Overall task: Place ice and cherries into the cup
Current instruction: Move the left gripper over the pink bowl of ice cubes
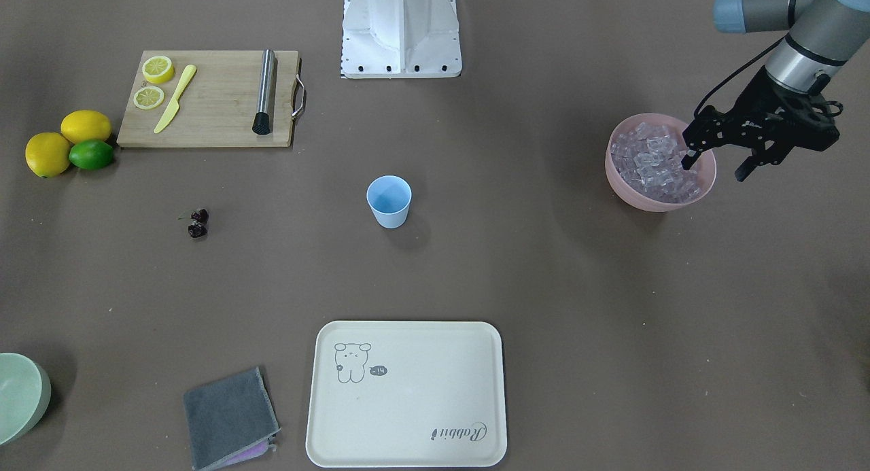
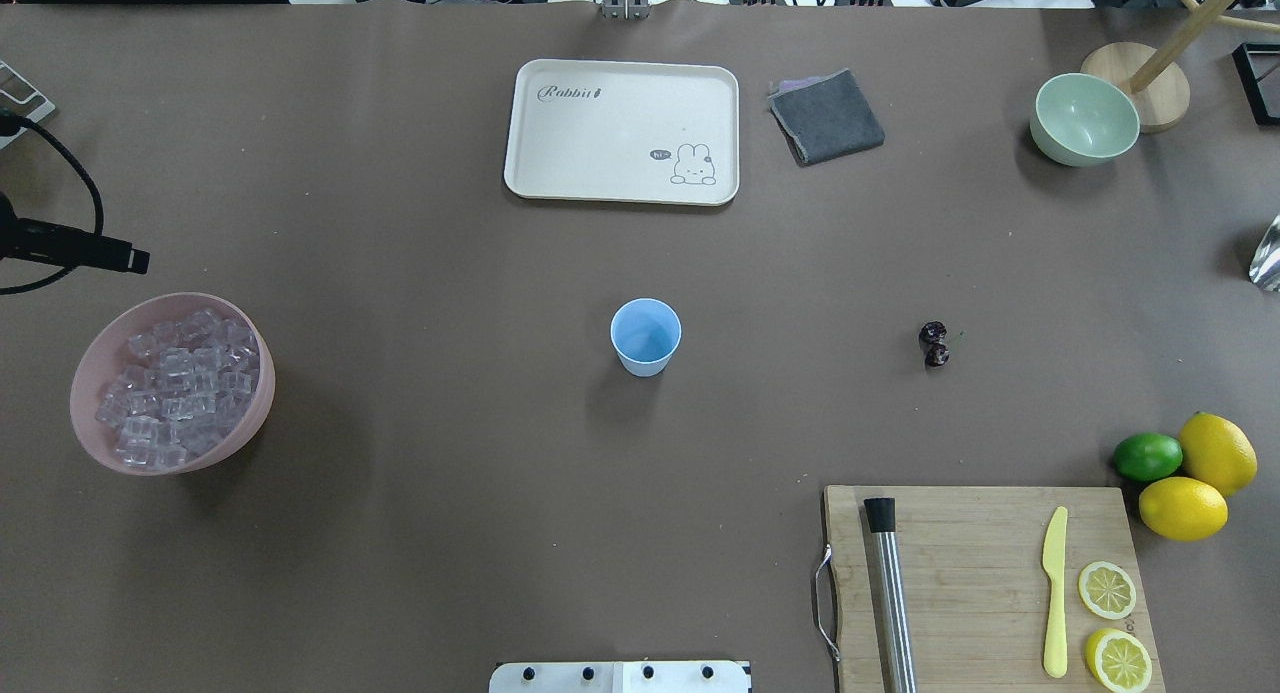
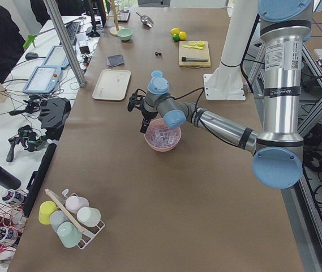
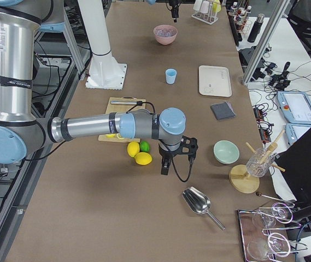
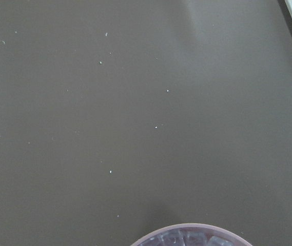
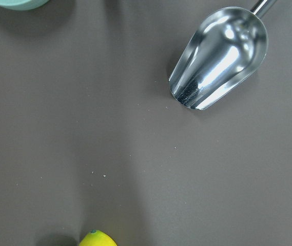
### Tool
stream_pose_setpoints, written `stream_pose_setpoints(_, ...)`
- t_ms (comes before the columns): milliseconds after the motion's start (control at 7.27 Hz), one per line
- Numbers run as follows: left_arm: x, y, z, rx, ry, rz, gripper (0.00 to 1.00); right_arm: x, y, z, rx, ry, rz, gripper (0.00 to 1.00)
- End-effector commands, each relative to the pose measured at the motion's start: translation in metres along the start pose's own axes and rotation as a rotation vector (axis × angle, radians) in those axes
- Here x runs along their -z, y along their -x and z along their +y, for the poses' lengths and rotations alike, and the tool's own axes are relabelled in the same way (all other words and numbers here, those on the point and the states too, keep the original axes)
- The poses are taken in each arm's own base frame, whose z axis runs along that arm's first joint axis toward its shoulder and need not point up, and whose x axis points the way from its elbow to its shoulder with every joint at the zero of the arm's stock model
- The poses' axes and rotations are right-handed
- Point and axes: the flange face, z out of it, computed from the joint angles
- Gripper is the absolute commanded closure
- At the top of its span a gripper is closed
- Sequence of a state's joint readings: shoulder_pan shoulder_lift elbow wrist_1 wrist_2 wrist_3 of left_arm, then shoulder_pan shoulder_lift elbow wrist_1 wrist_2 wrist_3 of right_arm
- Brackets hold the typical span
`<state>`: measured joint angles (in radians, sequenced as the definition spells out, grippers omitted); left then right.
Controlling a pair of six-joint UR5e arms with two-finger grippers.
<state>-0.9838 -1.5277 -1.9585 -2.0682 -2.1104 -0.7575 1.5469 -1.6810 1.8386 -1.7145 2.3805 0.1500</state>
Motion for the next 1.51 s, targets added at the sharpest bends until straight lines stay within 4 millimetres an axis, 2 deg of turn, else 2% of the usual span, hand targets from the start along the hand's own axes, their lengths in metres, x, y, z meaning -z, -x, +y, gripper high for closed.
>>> stream_pose_setpoints(0,-0.021,-0.024,0.015,-0.029,0.041,-0.024,0.02,-0.006,-0.006,-0.006,-0.007,0.010,0.004,0.00)
stream_pose_setpoints(138,-0.029,-0.029,0.021,-0.043,0.053,-0.028,0.02,-0.007,-0.007,-0.009,-0.009,0.010,0.006,0.00)
stream_pose_setpoints(413,-0.037,-0.025,0.024,-0.051,0.068,-0.036,0.03,-0.014,-0.013,-0.015,-0.004,0.004,0.002,0.00)
stream_pose_setpoints(688,-0.046,-0.030,0.032,-0.063,0.091,-0.034,0.03,-0.014,-0.012,-0.015,-0.004,0.005,-0.001,0.00)
stream_pose_setpoints(1376,-0.066,-0.018,0.036,-0.051,0.121,-0.055,0.03,-0.012,-0.010,-0.015,0.004,0.000,-0.002,0.00)
